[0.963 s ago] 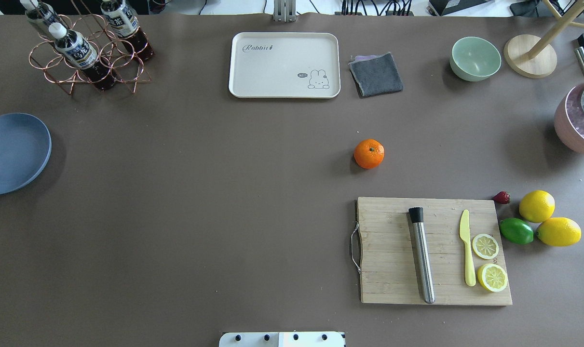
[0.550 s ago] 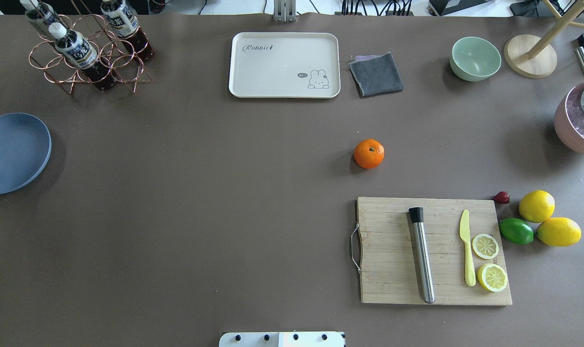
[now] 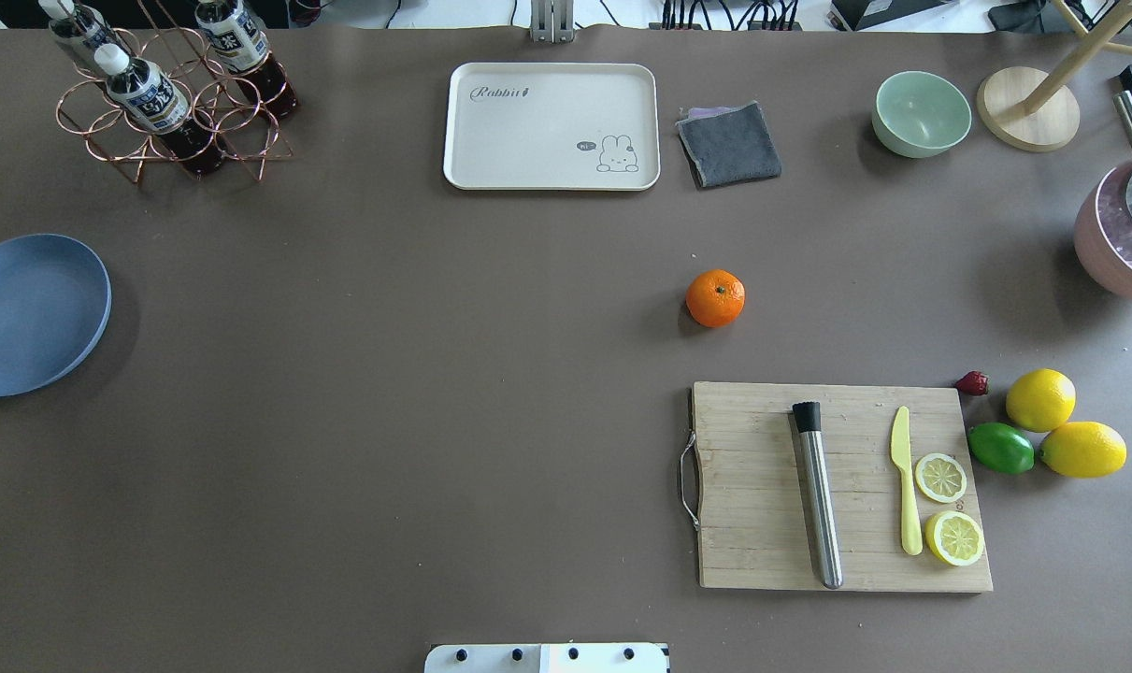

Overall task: Pick orange to plate
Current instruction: 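Grasp the blue plate rim with left gripper while right gripper approaches orange, then slide the blue plate centerward with left gripper while right gripper grasps orange, then carry the orange over the blue plate with the right gripper while the left gripper withdraws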

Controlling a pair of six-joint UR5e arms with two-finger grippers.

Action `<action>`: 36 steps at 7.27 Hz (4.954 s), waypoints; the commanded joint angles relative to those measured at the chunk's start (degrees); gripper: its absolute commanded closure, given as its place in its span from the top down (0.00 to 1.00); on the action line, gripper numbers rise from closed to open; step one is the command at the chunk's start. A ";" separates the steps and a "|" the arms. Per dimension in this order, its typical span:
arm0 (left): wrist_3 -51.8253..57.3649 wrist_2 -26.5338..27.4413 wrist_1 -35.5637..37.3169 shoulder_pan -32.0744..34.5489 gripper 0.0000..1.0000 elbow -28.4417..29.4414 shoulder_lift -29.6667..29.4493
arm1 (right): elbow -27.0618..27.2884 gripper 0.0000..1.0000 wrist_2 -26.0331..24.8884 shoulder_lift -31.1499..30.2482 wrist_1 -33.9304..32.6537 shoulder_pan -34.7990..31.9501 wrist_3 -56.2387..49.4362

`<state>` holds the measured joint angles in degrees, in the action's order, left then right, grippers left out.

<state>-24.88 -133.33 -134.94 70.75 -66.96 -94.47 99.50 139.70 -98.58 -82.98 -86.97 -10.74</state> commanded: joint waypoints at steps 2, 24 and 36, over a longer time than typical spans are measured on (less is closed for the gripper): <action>-16.27 -6.13 0.64 0.00 0.00 -10.51 -0.53 | 3.06 1.00 0.49 1.80 0.10 2.67 2.98; -65.12 25.32 16.29 -42.10 0.00 -32.97 -19.61 | -12.05 0.87 -26.49 38.29 10.38 47.77 70.15; -46.69 15.04 16.64 -24.81 0.97 -32.54 -14.78 | -13.71 0.00 -33.34 49.52 8.71 57.60 84.90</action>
<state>-75.87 -116.27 -118.42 42.59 -100.11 -110.54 87.52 108.24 -51.57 -74.23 -31.82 71.37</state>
